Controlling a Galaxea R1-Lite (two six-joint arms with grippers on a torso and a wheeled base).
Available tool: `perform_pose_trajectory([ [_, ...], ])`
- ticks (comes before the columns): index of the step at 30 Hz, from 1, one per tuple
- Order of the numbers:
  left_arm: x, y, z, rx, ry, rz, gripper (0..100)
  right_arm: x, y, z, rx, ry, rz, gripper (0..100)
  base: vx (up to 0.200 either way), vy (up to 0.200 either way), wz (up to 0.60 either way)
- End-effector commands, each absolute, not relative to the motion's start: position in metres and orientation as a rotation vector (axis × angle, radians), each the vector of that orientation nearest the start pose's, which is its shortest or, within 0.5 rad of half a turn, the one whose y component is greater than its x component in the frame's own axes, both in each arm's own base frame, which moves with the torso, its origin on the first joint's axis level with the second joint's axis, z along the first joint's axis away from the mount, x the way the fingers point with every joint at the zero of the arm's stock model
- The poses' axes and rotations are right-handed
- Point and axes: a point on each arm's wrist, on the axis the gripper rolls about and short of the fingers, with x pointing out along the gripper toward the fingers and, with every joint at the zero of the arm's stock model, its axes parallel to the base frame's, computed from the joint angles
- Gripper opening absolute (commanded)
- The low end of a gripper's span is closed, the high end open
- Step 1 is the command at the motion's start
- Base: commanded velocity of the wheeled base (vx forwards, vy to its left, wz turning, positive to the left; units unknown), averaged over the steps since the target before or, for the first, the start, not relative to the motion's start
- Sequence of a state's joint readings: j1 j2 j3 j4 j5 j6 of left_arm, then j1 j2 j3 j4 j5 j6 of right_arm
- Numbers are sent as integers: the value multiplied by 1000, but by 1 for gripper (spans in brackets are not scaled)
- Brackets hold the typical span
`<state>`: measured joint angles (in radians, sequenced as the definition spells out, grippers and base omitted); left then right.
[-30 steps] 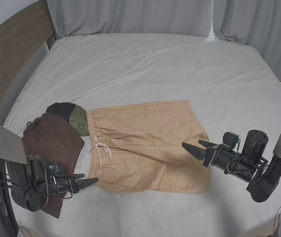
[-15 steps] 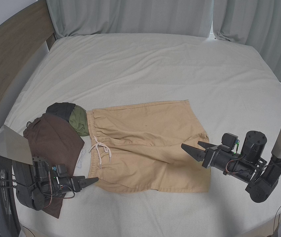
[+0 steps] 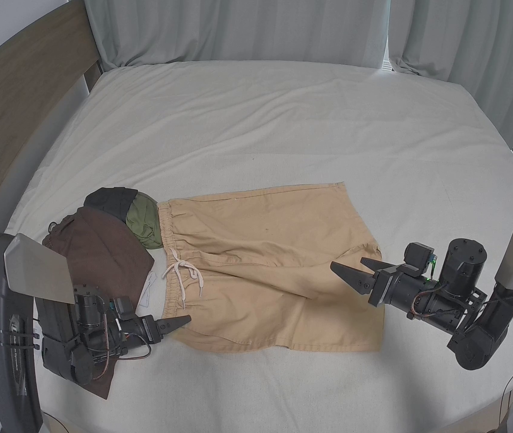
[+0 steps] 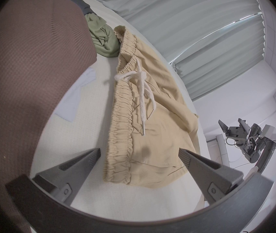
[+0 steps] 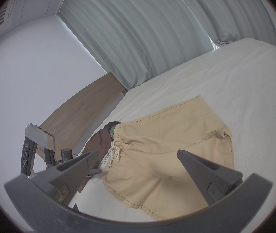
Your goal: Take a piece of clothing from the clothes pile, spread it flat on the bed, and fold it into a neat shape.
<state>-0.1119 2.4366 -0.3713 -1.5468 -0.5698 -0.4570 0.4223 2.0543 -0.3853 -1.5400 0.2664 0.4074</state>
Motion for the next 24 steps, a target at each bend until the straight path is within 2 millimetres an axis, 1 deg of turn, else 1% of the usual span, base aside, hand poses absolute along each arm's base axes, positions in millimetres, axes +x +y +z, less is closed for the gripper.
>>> perform_pose_trajectory([
  [1, 295, -49, -48, -548, 670, -541, 100, 270, 128, 71, 381, 269, 651, 100, 0, 0, 0],
  [2, 295, -49, -48, -549, 673, -540, 100, 270, 127, 71, 381, 269, 650, 100, 0, 0, 0],
  [3, 295, -49, -48, -550, 673, -540, 0, 270, 127, 71, 381, 269, 648, 100, 0, 0, 0],
  [10, 296, -48, -48, -549, 668, -539, 0, 269, 123, 69, 378, 281, 636, 100, 0, 0, 0],
  [13, 297, -46, -47, -550, 663, -534, 0, 264, 119, 64, 375, 314, 626, 100, 0, 0, 0],
  [14, 297, -45, -46, -549, 658, -532, 0, 255, 111, 55, 365, 374, 603, 100, 0, 0, 0],
  [15, 297, -45, -46, -549, 658, -532, 0, 255, 111, 55, 365, 374, 603, 100, 0, 0, 0],
  [16, 297, -45, -46, -548, 658, -533, 0, 249, 105, 42, 354, 438, 578, 100, 0, 0, 0],
  [18, 296, -47, -46, -545, 661, -539, 0, 247, 99, 22, 332, 516, 542, 100, 0, 0, 0],
  [19, 296, -47, -46, -545, 661, -539, 0, 247, 99, 22, 332, 516, 542, 100, 0, 0, 0],
  [20, 296, -47, -46, -543, 662, -539, 0, 248, 92, 11, 316, 555, 514, 100, 0, 0, 0],
  [22, 295, -48, -46, -544, 664, -541, 0, 245, 84, 2, 306, 595, 482, 100, 0, 0, 0],
  [24, 296, -47, -46, -541, 663, -541, 0, 236, 75, -10, 303, 671, 443, 100, 0, 0, 0],
])
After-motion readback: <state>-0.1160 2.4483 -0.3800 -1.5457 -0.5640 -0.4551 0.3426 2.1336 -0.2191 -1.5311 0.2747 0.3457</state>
